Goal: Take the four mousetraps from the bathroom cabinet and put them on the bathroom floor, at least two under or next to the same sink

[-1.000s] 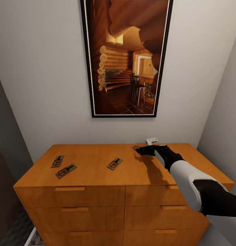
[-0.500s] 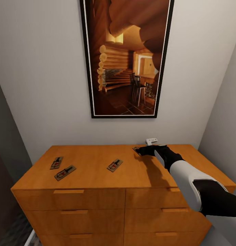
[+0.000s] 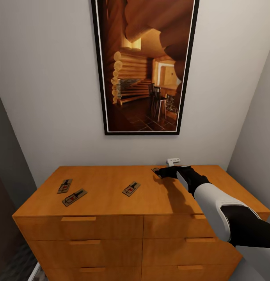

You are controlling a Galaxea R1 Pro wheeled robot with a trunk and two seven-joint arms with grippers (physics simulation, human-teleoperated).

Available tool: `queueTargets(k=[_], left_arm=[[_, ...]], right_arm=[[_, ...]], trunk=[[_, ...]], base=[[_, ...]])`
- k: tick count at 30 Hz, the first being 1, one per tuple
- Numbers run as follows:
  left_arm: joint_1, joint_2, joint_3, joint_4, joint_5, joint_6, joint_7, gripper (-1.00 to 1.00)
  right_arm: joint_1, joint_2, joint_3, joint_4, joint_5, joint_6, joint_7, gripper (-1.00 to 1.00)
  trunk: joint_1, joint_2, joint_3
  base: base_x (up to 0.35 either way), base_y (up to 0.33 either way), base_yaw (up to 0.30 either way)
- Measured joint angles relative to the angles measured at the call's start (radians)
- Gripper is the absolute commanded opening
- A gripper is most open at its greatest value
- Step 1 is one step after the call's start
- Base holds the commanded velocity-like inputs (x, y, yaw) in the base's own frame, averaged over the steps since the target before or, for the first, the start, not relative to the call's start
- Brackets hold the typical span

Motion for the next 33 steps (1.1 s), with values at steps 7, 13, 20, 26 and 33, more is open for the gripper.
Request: queueTargets(k=[7, 13, 20, 26, 33], left_arm=[[0.000, 0.000, 0.000, 0.000, 0.000, 0.000, 0.000, 1.00], [0.000, 0.000, 0.000, 0.000, 0.000, 0.000, 0.000, 1.00], [0.000, 0.000, 0.000, 0.000, 0.000, 0.000, 0.000, 1.00], [0.000, 0.000, 0.000, 0.001, 0.000, 0.000, 0.000, 1.00], [0.000, 0.000, 0.000, 0.001, 0.000, 0.000, 0.000, 1.00]], right_arm=[[0.000, 0.000, 0.000, 0.000, 0.001, 0.000, 0.000, 1.00], [0.000, 0.000, 0.000, 0.000, 0.001, 0.000, 0.000, 1.00], [0.000, 0.000, 0.000, 0.000, 0.002, 0.000, -0.001, 1.00], [0.001, 0.000, 0.001, 0.000, 0.003, 0.000, -0.001, 1.00], [0.001, 0.000, 0.001, 0.000, 0.004, 0.000, -0.002, 1.00]], trunk=[[0.000, 0.000, 0.000], [0.000, 0.000, 0.000], [0.000, 0.000, 0.000], [0.000, 0.000, 0.000], [0.000, 0.000, 0.000]], base=[[0.000, 0.000, 0.000], [0.000, 0.000, 0.000], [0.000, 0.000, 0.000], [0.000, 0.000, 0.000], [0.000, 0.000, 0.000]])
